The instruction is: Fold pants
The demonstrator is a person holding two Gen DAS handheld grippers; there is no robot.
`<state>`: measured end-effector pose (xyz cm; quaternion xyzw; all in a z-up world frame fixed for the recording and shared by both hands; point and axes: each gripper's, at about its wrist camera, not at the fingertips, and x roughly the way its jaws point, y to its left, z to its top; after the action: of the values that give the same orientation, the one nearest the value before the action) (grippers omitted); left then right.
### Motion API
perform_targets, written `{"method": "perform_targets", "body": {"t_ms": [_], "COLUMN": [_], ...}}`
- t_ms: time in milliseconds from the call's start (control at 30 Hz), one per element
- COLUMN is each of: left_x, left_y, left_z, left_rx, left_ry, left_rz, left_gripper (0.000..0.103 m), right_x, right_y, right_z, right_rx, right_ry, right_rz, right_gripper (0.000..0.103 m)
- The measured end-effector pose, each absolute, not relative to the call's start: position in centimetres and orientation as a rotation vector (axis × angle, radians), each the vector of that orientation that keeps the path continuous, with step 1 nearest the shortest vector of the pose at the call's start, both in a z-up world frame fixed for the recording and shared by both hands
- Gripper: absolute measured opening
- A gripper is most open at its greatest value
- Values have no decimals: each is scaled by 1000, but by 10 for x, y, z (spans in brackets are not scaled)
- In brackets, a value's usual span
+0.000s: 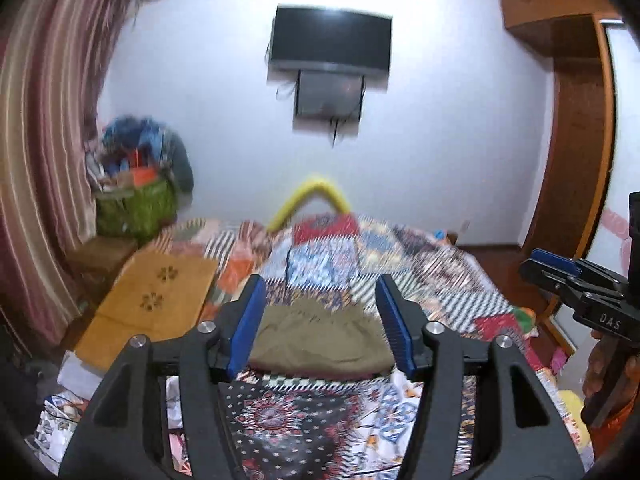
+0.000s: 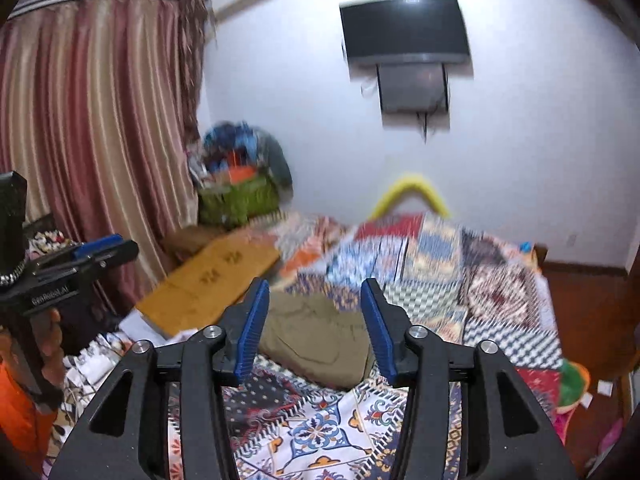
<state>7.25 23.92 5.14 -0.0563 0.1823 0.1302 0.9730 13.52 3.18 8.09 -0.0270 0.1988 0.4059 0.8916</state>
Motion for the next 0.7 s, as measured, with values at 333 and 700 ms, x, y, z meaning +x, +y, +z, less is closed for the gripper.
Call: {"method": "perform_targets", "body": {"t_ms": [333,700], "left_x": [-13,-59], "left_y": [147,108], "left_z": [89,93], "left_rx": [-69,-46], "left_ry": [181,106], "left_rz": [241,255], "left_gripper": [72,101], "right_x": [55,34], "right_y": [-18,-33], "right_z": [120,117], "right_rx": [-9,11], "right_ry": [234,169], "right_rz": [846,792], "right_gripper": [52,91]}}
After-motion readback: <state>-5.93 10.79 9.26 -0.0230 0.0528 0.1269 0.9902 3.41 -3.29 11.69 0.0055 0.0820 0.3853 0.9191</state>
